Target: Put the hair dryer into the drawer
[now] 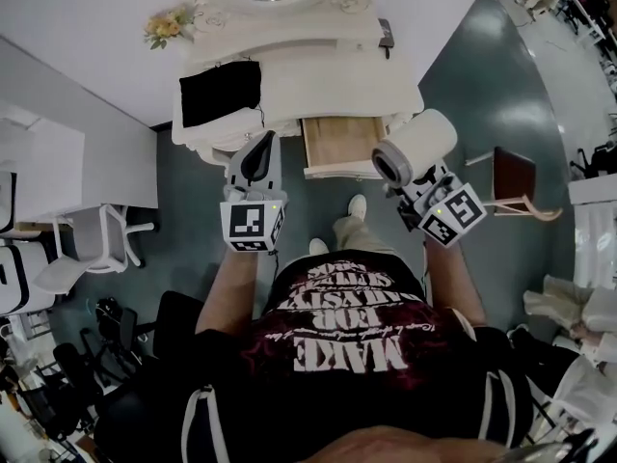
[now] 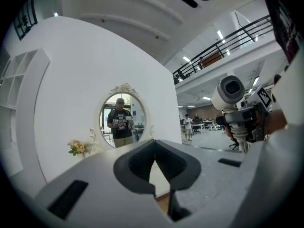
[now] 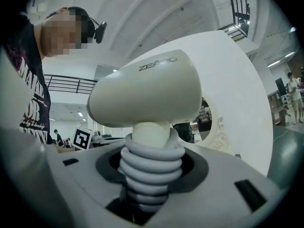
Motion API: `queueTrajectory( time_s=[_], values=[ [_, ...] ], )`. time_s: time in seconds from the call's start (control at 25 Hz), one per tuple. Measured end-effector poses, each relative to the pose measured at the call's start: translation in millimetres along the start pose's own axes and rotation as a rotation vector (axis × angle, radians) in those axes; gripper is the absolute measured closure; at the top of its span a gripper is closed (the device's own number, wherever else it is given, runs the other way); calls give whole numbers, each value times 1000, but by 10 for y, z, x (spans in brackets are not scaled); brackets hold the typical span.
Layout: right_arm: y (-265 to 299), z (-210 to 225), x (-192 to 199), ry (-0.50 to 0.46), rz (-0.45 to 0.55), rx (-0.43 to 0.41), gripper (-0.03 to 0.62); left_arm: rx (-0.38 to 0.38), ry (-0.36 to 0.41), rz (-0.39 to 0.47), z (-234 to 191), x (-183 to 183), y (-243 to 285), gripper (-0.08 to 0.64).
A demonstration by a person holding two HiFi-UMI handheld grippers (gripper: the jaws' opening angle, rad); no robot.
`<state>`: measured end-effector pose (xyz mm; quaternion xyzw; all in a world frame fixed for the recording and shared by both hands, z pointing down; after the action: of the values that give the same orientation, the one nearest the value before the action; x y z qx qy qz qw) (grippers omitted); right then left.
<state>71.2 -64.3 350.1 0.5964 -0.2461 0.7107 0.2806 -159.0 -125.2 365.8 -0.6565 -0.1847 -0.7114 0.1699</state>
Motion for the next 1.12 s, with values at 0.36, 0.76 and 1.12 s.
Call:
queueTrajectory(
  time_s=[0.36,0.76,1.12],
  values=[
    [50,167,-41,-15,6,-50,396,-36,12,7,73,-71,101,556],
    [12,519,-32,2,7,-57,396,-44,14,-9,231,-39,360,555],
    [58,802,-19,8,-7,-60,396,-49,8,-22,294,-2,618,555]
  ],
)
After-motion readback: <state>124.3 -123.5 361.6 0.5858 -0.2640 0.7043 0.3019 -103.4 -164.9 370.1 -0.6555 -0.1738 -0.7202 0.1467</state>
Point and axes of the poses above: the fingertips, and each gripper's own axes: y forward along the fingers, z to its right, x out of its underside, the point moved 4 cm from there along -y, backward along the fingers, and after that the axes turned 5 degrees about -x, right-handed, at the moved point
